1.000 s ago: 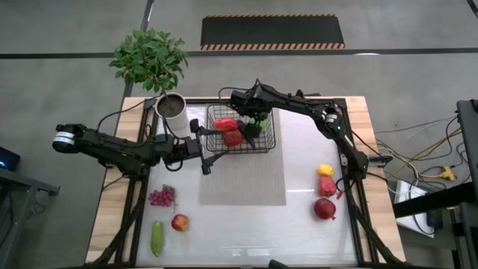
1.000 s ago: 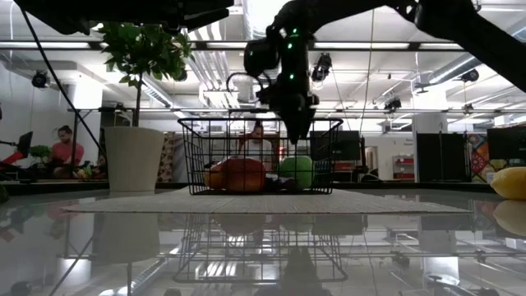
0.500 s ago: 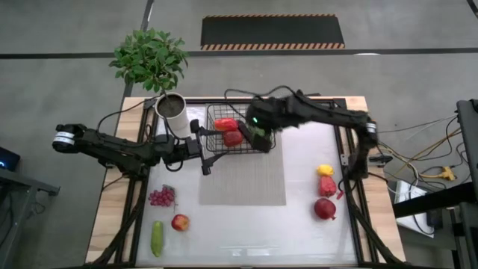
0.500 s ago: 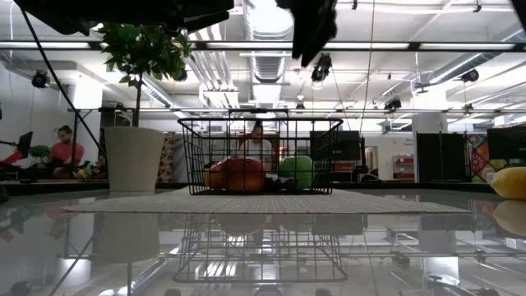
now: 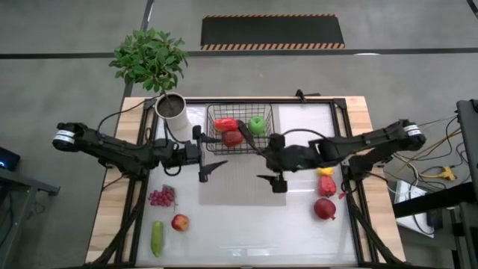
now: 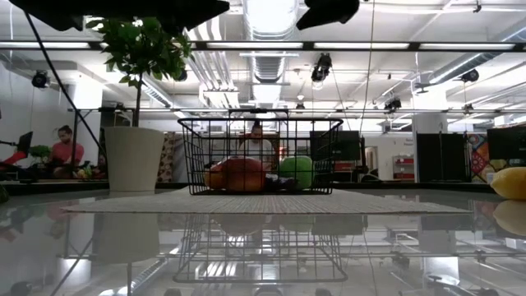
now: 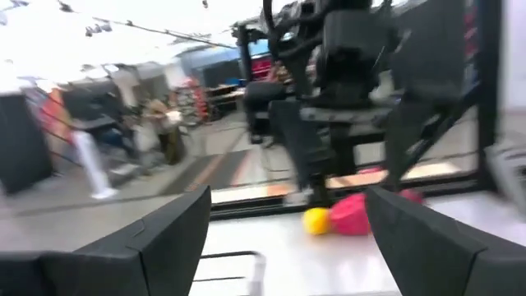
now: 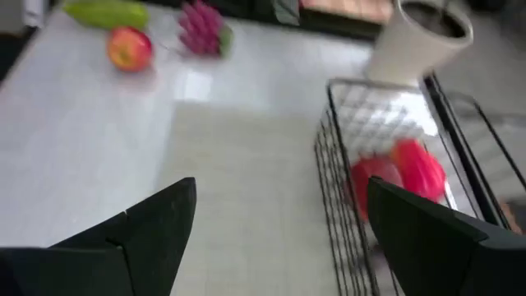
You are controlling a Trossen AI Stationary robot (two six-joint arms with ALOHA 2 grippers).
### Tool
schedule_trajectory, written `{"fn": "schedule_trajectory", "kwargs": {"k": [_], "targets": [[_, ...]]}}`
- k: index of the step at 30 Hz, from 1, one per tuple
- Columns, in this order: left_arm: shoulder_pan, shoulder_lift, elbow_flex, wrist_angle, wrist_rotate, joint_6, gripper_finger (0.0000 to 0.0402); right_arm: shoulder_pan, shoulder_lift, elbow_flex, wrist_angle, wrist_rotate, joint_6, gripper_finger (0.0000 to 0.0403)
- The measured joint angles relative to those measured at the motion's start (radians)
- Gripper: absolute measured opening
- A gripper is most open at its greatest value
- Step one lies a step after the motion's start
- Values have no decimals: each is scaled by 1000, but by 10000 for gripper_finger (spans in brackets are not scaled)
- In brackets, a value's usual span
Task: Build produce basket
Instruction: Put the red apple into the wire basket
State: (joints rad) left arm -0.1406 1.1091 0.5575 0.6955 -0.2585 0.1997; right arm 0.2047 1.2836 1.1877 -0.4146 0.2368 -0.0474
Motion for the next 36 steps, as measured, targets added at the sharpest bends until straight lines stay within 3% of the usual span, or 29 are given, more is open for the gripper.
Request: {"fn": "schedule_trajectory", "kwargs": {"k": [7, 12, 20, 24, 28, 32, 36], "targets": [[-124, 10, 0, -127, 31, -197, 305, 18, -118, -243, 275, -1, -24, 336], [-209, 9, 1, -284, 31, -450, 305, 18, -169, -351, 367, -4, -23, 336], [-354, 72, 165, -940, 56, -904, 304, 18, -198, -408, 398, -5, -16, 336], [-397, 146, 306, -1222, 199, -921, 303, 18, -186, -408, 398, -8, -35, 336], [-435, 213, 457, -1482, 407, -927, 303, 18, -174, -408, 398, -8, -40, 336], [-480, 260, 549, -1655, 437, -921, 303, 17, -169, -408, 397, -8, -21, 336], [-509, 287, 545, -1615, 436, -875, 303, 17, -169, -408, 398, -8, -5, 336]]}}
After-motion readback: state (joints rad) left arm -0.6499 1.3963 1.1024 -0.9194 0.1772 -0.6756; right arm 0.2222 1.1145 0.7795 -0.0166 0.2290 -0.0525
